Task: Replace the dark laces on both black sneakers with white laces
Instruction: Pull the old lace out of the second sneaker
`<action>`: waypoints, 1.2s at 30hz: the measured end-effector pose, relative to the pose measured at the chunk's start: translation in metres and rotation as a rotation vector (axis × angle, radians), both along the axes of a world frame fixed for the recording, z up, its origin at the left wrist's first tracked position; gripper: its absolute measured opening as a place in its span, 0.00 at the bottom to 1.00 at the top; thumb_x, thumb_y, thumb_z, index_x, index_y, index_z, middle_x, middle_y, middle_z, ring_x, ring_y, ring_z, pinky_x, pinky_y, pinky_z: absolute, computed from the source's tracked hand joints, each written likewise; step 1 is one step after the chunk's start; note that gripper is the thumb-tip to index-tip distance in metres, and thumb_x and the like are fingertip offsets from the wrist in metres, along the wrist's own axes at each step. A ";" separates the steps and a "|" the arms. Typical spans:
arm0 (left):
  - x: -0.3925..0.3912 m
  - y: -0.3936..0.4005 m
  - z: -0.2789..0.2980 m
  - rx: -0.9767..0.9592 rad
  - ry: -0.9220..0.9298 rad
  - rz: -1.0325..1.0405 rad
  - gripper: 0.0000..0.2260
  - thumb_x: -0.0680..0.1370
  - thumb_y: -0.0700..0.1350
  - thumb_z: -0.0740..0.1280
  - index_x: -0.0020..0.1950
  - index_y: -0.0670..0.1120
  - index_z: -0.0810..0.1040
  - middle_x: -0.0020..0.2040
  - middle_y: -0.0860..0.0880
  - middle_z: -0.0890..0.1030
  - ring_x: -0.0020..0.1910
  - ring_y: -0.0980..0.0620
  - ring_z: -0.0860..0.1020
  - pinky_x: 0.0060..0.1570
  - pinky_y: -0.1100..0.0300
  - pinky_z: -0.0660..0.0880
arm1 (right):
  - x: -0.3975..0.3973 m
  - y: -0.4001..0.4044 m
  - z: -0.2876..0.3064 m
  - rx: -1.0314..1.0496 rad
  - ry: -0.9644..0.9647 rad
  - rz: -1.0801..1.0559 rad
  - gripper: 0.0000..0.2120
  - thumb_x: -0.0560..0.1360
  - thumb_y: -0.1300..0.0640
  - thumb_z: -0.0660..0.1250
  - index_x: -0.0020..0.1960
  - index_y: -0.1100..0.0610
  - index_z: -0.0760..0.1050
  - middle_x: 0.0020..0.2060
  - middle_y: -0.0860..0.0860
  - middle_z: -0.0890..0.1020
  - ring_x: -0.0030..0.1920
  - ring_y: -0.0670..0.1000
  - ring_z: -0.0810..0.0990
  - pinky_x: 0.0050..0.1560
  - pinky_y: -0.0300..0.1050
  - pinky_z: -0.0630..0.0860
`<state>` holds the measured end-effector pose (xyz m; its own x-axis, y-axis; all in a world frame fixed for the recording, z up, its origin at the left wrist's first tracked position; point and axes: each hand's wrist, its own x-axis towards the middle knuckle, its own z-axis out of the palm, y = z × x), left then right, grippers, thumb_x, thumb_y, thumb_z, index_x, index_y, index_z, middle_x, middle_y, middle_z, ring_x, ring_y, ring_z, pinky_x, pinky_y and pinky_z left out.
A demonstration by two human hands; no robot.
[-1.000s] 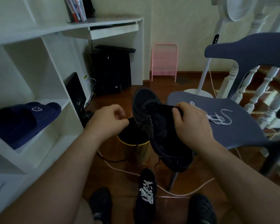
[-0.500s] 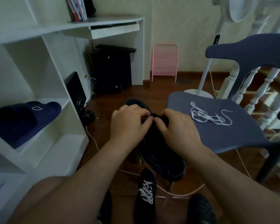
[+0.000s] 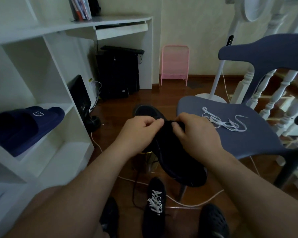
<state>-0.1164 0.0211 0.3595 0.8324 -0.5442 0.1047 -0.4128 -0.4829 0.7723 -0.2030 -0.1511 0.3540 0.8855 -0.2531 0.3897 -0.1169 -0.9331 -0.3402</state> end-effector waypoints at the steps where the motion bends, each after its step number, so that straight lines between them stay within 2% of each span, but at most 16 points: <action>1: -0.003 -0.003 -0.002 0.055 -0.036 0.048 0.16 0.82 0.61 0.66 0.40 0.54 0.84 0.37 0.56 0.83 0.36 0.60 0.80 0.41 0.55 0.79 | 0.000 0.003 -0.001 -0.012 -0.004 0.007 0.11 0.82 0.45 0.60 0.48 0.50 0.74 0.40 0.47 0.79 0.41 0.54 0.78 0.41 0.54 0.78; 3: -0.009 -0.007 -0.003 0.044 -0.067 0.104 0.13 0.81 0.62 0.68 0.44 0.57 0.85 0.38 0.58 0.84 0.39 0.62 0.82 0.43 0.54 0.83 | 0.000 0.006 0.000 -0.008 -0.025 0.017 0.11 0.82 0.45 0.60 0.49 0.50 0.76 0.40 0.47 0.80 0.41 0.53 0.78 0.41 0.54 0.78; 6: -0.008 -0.009 -0.004 -0.083 -0.002 0.126 0.10 0.79 0.61 0.70 0.45 0.59 0.87 0.40 0.60 0.85 0.42 0.62 0.82 0.47 0.51 0.84 | 0.001 0.010 0.001 -0.015 -0.059 0.045 0.10 0.82 0.46 0.61 0.50 0.50 0.77 0.42 0.47 0.80 0.42 0.54 0.79 0.41 0.54 0.78; 9: -0.009 -0.010 -0.006 -0.170 0.080 0.142 0.06 0.79 0.55 0.73 0.46 0.57 0.87 0.40 0.57 0.85 0.43 0.59 0.83 0.50 0.49 0.84 | 0.001 0.015 -0.001 -0.032 -0.063 0.066 0.11 0.82 0.46 0.60 0.50 0.50 0.76 0.42 0.48 0.79 0.42 0.55 0.79 0.41 0.54 0.78; 11: -0.011 -0.010 -0.001 -0.231 0.123 0.120 0.06 0.80 0.50 0.72 0.44 0.54 0.87 0.40 0.54 0.86 0.41 0.57 0.84 0.47 0.51 0.84 | 0.003 0.013 -0.001 -0.020 -0.056 0.045 0.11 0.82 0.46 0.60 0.50 0.50 0.76 0.42 0.48 0.79 0.43 0.55 0.79 0.41 0.54 0.77; 14: -0.010 -0.001 0.015 -0.404 0.311 -0.097 0.10 0.77 0.40 0.66 0.36 0.45 0.80 0.32 0.48 0.78 0.33 0.50 0.78 0.39 0.58 0.75 | 0.005 -0.004 0.004 0.078 -0.057 -0.052 0.10 0.83 0.47 0.61 0.50 0.52 0.77 0.40 0.49 0.80 0.43 0.56 0.79 0.42 0.54 0.76; 17: -0.005 0.015 0.022 -0.488 0.441 -0.371 0.04 0.65 0.43 0.62 0.31 0.45 0.72 0.31 0.46 0.69 0.36 0.40 0.65 0.41 0.53 0.64 | 0.003 -0.016 0.008 0.111 -0.073 -0.095 0.11 0.83 0.49 0.62 0.50 0.54 0.78 0.41 0.52 0.81 0.43 0.57 0.79 0.44 0.55 0.77; 18: -0.001 0.016 0.020 -0.448 0.406 -0.349 0.05 0.66 0.44 0.62 0.30 0.47 0.71 0.31 0.46 0.69 0.36 0.41 0.65 0.42 0.52 0.64 | 0.002 -0.017 0.008 0.102 -0.074 -0.096 0.11 0.83 0.49 0.62 0.50 0.54 0.78 0.40 0.52 0.81 0.43 0.57 0.79 0.44 0.55 0.77; 20: 0.002 0.014 0.015 -0.288 0.200 -0.184 0.12 0.74 0.48 0.63 0.31 0.47 0.75 0.32 0.49 0.73 0.35 0.48 0.72 0.42 0.53 0.69 | 0.000 -0.013 0.007 0.081 -0.077 -0.089 0.11 0.83 0.49 0.62 0.49 0.53 0.78 0.40 0.51 0.81 0.43 0.57 0.79 0.44 0.55 0.77; 21: 0.002 0.011 0.012 -0.209 0.116 -0.080 0.15 0.78 0.52 0.66 0.34 0.47 0.80 0.34 0.52 0.79 0.36 0.54 0.77 0.44 0.53 0.73 | 0.000 -0.010 0.006 0.075 -0.079 -0.081 0.10 0.83 0.48 0.62 0.49 0.53 0.78 0.40 0.51 0.80 0.43 0.57 0.79 0.44 0.55 0.77; 23: 0.000 0.004 0.007 -0.133 0.057 0.058 0.13 0.81 0.58 0.69 0.44 0.53 0.87 0.40 0.58 0.85 0.42 0.62 0.82 0.48 0.56 0.80 | 0.000 -0.004 0.005 0.067 -0.075 -0.060 0.10 0.83 0.47 0.62 0.49 0.52 0.76 0.40 0.50 0.79 0.43 0.57 0.78 0.43 0.55 0.77; 26: -0.007 -0.006 0.002 -0.038 -0.051 0.084 0.09 0.81 0.60 0.69 0.50 0.59 0.88 0.41 0.62 0.84 0.44 0.66 0.81 0.43 0.62 0.79 | 0.001 0.007 0.003 0.044 -0.073 0.000 0.11 0.83 0.46 0.61 0.50 0.52 0.76 0.41 0.49 0.80 0.44 0.56 0.79 0.43 0.55 0.77; 30: -0.011 -0.011 -0.003 -0.014 -0.195 0.139 0.07 0.81 0.56 0.69 0.46 0.60 0.85 0.38 0.62 0.83 0.42 0.68 0.79 0.38 0.63 0.76 | 0.003 0.017 -0.002 0.024 -0.080 0.067 0.10 0.83 0.47 0.61 0.50 0.51 0.76 0.43 0.49 0.81 0.45 0.57 0.80 0.45 0.56 0.78; 32: -0.009 -0.008 0.001 -0.034 -0.137 0.068 0.08 0.79 0.53 0.70 0.41 0.57 0.85 0.34 0.59 0.82 0.36 0.63 0.79 0.35 0.63 0.73 | 0.004 0.013 -0.003 0.026 -0.068 0.041 0.10 0.83 0.47 0.60 0.49 0.51 0.76 0.43 0.49 0.80 0.45 0.57 0.79 0.44 0.56 0.77; 34: -0.008 -0.001 0.012 -0.162 0.067 -0.121 0.08 0.73 0.46 0.69 0.33 0.51 0.83 0.31 0.53 0.80 0.33 0.57 0.77 0.38 0.60 0.73 | 0.006 0.000 -0.002 0.064 -0.056 -0.022 0.09 0.83 0.47 0.61 0.47 0.51 0.74 0.40 0.48 0.78 0.44 0.57 0.79 0.41 0.53 0.74; 36: -0.011 0.007 0.022 -0.294 0.294 -0.363 0.08 0.64 0.41 0.63 0.26 0.49 0.77 0.28 0.49 0.74 0.31 0.53 0.72 0.37 0.61 0.70 | 0.005 -0.013 0.001 0.107 -0.049 -0.070 0.09 0.83 0.48 0.62 0.47 0.50 0.74 0.38 0.47 0.76 0.43 0.56 0.78 0.40 0.51 0.71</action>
